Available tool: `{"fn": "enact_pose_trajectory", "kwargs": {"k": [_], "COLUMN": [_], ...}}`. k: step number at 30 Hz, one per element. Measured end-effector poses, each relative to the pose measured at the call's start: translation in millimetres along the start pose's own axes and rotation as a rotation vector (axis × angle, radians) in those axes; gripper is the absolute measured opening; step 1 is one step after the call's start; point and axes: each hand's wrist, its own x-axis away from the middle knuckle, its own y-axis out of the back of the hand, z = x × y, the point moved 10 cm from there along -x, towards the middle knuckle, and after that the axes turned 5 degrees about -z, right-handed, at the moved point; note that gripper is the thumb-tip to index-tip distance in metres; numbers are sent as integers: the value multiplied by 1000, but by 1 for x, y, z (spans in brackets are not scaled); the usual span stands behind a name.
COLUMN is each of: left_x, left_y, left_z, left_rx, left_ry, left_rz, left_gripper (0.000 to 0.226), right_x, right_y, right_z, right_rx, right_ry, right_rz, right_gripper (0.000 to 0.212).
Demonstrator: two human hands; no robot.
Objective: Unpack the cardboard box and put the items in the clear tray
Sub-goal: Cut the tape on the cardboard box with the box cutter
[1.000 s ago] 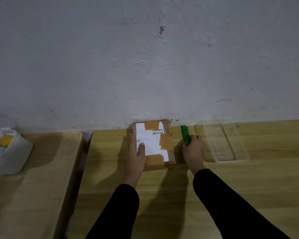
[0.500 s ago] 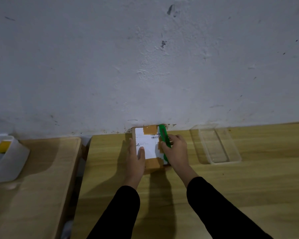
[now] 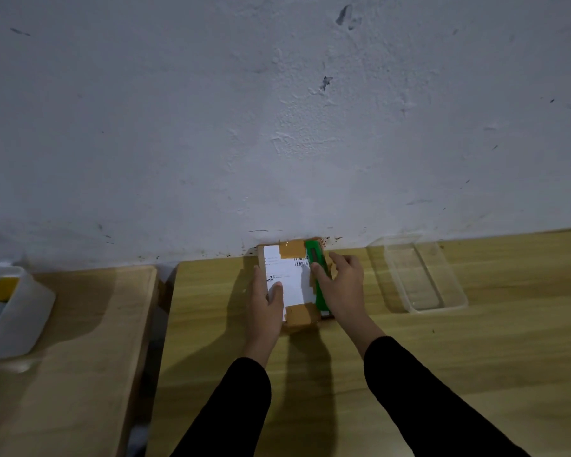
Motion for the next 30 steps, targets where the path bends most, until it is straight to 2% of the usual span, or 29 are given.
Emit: {"fn": "enact_pose_trajectory", "kwargs": {"k": [2,5,7,13,21,25,30], "left_x": [-6,-11,-8,24,138,192,235], "left_y": [0,-4,-8,-10,-25,-37,-45], "left_z": [-1,-4,-6,-4,11,26,37], "left_rx": [27,41,33,24,13,-92,-93], "left_ry": [24,12,-10,-4,24,-11,-62], "left_rz": [32,102,136,137,151,157,91], "left_gripper": [62,65,64,63,62,63,60], "right_x": [-6,3,12,34,105,140,174], "right_y": [-7,-35,-43,-30,31,63,99], "right_z": [-12,-20,-19,-23,-62,-94,-118], "right_rx": [-53,-281,-317,-317,-310,-291,-317], "right_ry": [-112,-259,-248,-197,-179,-183,-147], "right_rz": [76,356,454,513,632,658,655], "right_gripper": [51,56,56,57,58,62,70]}}
